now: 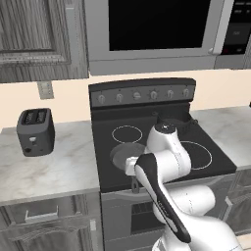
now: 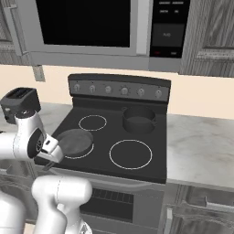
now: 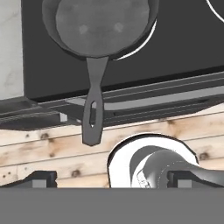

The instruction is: Move the pot and pan from the stove into the sink.

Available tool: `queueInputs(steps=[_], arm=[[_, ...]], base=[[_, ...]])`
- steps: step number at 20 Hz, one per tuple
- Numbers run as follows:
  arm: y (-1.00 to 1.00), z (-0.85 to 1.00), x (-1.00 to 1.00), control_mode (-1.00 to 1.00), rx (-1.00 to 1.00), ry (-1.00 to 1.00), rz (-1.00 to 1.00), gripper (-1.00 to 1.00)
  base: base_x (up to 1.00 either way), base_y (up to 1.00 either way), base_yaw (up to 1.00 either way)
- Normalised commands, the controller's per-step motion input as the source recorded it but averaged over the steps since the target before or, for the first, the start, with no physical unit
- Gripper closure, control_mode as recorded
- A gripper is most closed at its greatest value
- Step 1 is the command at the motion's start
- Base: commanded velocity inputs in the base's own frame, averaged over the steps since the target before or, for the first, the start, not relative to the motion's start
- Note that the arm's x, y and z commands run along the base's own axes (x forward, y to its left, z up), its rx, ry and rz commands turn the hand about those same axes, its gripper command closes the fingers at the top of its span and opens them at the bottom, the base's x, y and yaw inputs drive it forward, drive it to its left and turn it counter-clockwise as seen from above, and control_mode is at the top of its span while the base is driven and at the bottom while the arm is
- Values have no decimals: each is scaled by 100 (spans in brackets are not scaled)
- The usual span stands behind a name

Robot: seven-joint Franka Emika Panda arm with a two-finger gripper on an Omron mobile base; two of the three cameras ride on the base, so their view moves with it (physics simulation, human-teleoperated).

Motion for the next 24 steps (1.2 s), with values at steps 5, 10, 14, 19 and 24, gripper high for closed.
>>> queueInputs(steps=[5, 10, 14, 19, 24], arm=[[2, -24, 17, -100, 0, 1, -2, -100], [7, -23, 15, -100, 0, 1, -1, -100], [8, -22, 16, -100, 0, 1, -1, -100], [6, -21, 22, -100, 0, 0, -1, -100], [1, -10, 18, -100, -1, -2, -1, -100]], base=[[0, 0, 0], [0, 0, 0], [0, 0, 0], [0, 0, 0], [0, 0, 0]])
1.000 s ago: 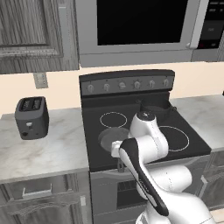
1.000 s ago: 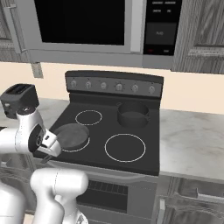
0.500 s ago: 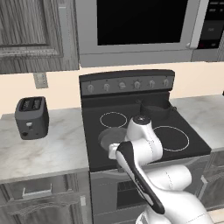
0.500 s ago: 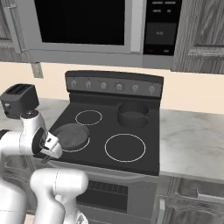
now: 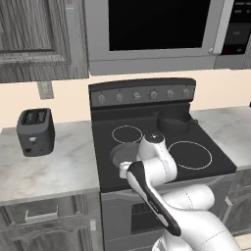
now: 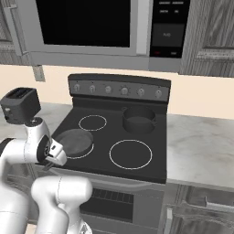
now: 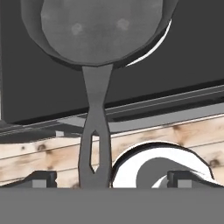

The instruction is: Move the pot and pan from the stove into the sink.

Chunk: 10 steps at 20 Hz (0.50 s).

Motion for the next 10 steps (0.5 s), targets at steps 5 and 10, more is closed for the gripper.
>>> queueInputs(steps=[5, 10], arm=[[2, -5, 6, -100, -1, -5, 0, -100], [8, -8, 7, -100, 0, -5, 0, -100]], base=[[0, 0, 0], [0, 0, 0]])
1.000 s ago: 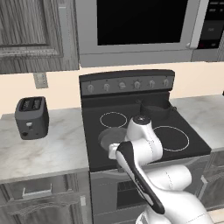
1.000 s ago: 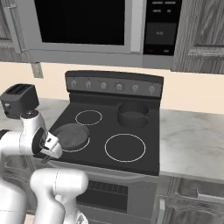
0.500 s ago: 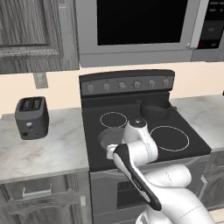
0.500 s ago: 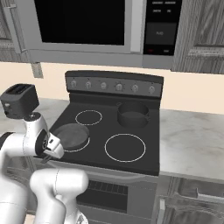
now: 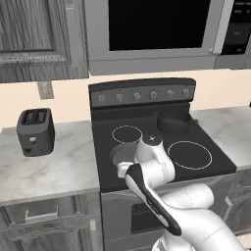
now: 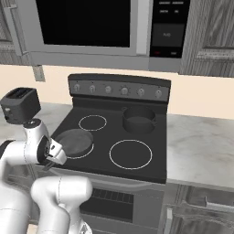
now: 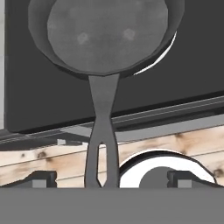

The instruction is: Move the pot and pan from the stove into the sink.

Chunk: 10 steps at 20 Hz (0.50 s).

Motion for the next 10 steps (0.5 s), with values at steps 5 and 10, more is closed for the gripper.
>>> queueInputs(steps=[5, 10], arm=[[9, -16, 9, -100, 0, -4, 0, -100], [8, -24, 8, -100, -1, -2, 0, -100]], base=[[0, 0, 0], [0, 0, 0]])
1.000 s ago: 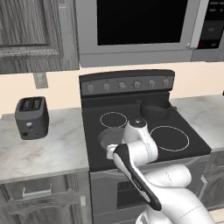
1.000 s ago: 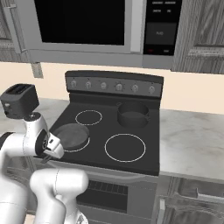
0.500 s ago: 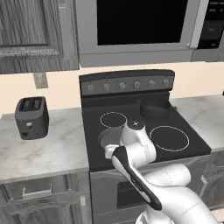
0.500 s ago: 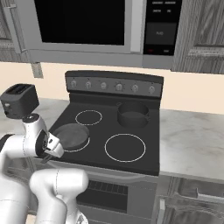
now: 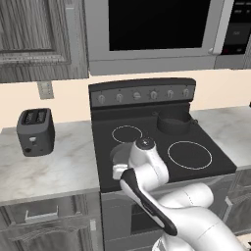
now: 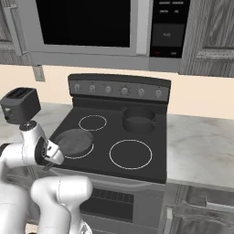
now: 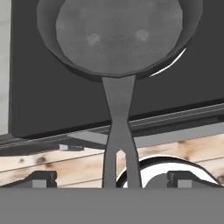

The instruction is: Move the pot and pan from the stove into the sink.

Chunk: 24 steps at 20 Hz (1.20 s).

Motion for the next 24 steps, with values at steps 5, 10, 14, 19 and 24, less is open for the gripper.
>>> queueInputs(steps=[5, 10, 14, 19, 24], arm=[[2, -29, 2, -100, -2, -1, 0, -100], [-3, -21, 0, -100, 0, 0, 0, -100], [-4, -2, 0, -100, 0, 0, 0, -100], [-39, -17, 3, -100, 0, -1, 0, -100], [-12, -5, 0, -100, 0, -1, 0, -100]], base=[[0, 0, 0], [0, 0, 0], [0, 0, 0], [0, 0, 0], [0, 0, 0]])
